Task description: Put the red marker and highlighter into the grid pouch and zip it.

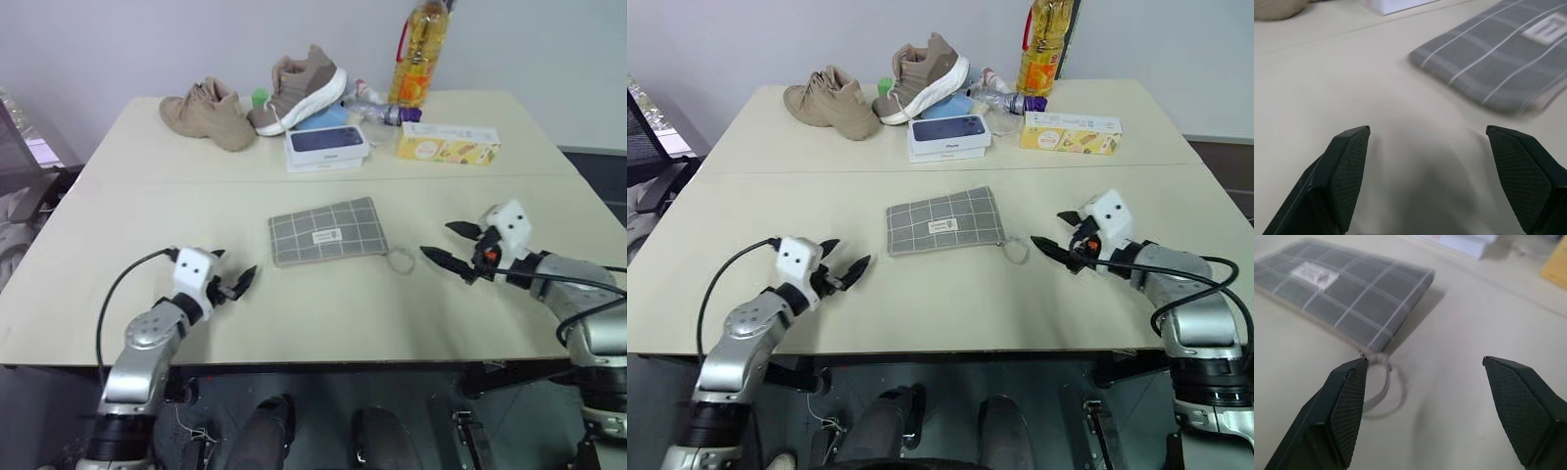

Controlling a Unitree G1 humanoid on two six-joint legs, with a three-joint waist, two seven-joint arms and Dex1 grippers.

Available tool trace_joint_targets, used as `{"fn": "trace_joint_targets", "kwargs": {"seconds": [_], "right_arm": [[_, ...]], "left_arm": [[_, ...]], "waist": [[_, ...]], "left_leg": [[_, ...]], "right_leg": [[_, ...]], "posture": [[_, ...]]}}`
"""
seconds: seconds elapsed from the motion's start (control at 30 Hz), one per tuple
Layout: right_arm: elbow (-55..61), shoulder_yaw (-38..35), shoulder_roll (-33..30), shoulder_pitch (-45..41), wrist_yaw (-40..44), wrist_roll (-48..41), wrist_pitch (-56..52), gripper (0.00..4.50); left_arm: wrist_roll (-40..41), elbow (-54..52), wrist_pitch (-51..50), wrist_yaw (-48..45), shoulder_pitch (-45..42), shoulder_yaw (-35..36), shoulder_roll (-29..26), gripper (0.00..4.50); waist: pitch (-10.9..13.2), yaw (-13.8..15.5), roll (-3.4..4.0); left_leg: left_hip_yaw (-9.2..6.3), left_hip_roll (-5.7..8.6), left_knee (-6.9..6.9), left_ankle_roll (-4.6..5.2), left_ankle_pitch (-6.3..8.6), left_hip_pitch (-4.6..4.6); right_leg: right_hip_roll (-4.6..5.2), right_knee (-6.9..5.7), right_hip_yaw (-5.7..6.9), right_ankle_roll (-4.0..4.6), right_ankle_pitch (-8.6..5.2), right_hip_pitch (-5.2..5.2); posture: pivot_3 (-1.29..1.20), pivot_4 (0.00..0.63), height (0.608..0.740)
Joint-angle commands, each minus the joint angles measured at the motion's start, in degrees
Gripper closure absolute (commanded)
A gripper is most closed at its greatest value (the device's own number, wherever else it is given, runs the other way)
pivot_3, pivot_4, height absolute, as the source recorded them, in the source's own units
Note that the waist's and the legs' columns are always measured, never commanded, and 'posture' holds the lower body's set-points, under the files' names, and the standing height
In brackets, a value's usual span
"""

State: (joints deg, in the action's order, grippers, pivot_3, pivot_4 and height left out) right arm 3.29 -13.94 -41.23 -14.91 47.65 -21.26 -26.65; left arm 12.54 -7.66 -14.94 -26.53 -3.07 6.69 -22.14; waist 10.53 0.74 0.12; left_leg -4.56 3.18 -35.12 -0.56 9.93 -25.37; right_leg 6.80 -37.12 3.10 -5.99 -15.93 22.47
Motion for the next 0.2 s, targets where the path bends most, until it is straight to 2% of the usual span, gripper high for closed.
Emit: {"fn": "trace_joint_targets", "kwargs": {"seconds": [0.03,0.2], "right_arm": [[-0.55,-2.61,0.79,1.50,0.12,-1.57,2.61,0.63],[-1.64,-1.55,2.12,2.30,-0.33,-0.85,4.35,0.63]], "left_arm": [[0.67,-2.71,-0.31,2.93,1.59,4.20,-0.16,0.47],[0.86,-4.40,-1.03,3.73,4.12,4.64,0.04,0.47]], "waist": [[0.00,0.04,0.00],[0.00,0.02,0.00]], "left_leg": [[0.00,0.00,0.00,0.00,0.00,0.00],[0.04,0.00,0.01,0.00,0.00,-0.01]], "right_leg": [[0.00,0.01,0.00,0.00,0.00,0.00],[0.03,0.04,-0.01,0.00,0.00,0.02]], "posture": [[0.00,0.150,0.738],[0.00,0.150,0.738]]}}
